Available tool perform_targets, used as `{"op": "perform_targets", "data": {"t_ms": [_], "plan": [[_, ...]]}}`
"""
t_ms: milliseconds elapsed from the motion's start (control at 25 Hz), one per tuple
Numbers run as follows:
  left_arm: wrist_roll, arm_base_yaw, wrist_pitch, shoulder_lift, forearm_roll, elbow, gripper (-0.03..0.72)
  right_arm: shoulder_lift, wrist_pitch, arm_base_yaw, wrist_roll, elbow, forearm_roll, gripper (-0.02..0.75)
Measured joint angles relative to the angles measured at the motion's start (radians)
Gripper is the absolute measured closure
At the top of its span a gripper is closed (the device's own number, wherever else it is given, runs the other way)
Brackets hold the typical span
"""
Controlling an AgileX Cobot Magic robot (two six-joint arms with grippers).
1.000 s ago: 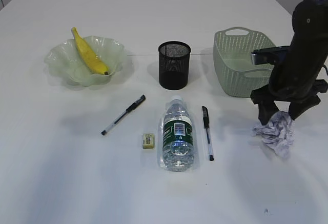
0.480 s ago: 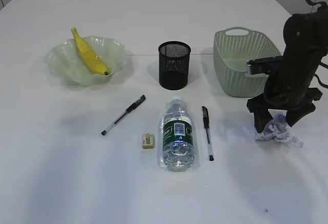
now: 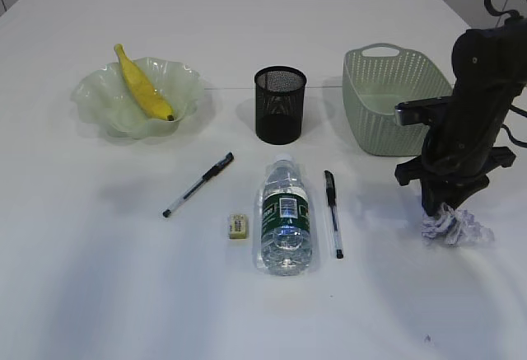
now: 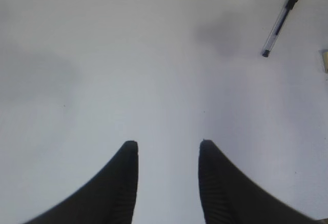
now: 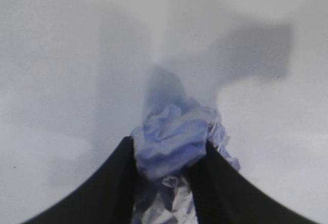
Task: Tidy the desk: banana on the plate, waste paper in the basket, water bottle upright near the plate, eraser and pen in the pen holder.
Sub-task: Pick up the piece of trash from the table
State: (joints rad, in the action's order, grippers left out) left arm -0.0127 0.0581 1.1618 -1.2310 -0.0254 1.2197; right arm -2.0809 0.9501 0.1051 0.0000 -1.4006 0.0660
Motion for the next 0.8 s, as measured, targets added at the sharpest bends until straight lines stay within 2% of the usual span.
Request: {"op": "perform_targets", "data": {"t_ms": [160,320,520,800], "plan": [[0.000,0.000,-0.008,0.000,0.000,0.000,0.412,0.000,0.000,0.000,0.000,0.000,0.000,0.582],[0.000,0.000,-0.019,0.000,0.000,0.000,0.412,0.000,0.013,0.000,0.000,0.000,0.000,0.654],[0.000,0.000,-0.022,0.000,0.000,0.000,0.412,0.037,0.045,0.000,0.000,-0.044,-0.006,0.677],[0.000,0.000,-0.032,0.000,0.002,0.000,0.412,0.109,0.060,0.000,0.000,-0.221,-0.007,0.678]]}}
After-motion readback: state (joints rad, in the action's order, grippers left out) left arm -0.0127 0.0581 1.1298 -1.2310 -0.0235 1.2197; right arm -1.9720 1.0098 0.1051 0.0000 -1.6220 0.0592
